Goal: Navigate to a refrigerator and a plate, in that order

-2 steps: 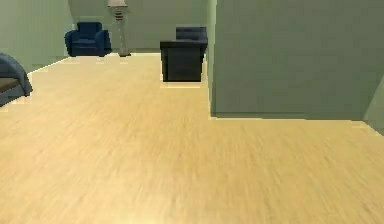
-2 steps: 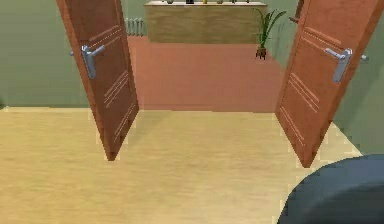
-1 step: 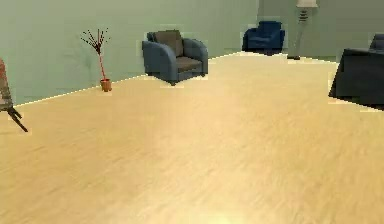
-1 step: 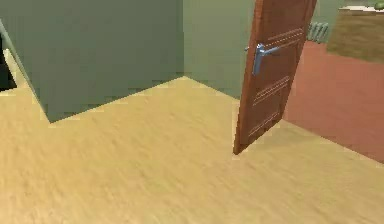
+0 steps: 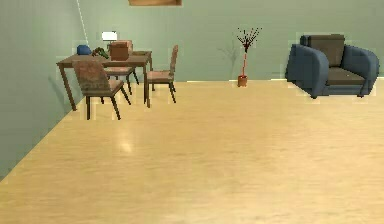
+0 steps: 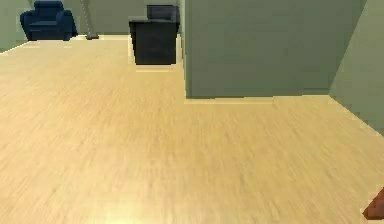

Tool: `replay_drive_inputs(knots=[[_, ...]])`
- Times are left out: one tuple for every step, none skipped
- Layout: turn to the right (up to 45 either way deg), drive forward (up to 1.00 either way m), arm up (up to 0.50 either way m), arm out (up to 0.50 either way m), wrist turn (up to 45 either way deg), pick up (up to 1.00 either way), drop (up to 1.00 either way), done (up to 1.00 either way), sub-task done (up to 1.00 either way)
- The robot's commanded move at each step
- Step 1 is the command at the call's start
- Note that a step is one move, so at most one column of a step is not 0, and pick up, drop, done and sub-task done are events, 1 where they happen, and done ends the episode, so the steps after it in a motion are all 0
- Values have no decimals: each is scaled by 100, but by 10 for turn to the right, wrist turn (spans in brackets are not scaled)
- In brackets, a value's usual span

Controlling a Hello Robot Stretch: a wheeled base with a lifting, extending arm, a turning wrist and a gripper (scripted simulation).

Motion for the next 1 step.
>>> replay_drive_inputs(knots=[[0, 40, 0, 0, 0, 0, 0, 0, 0]])
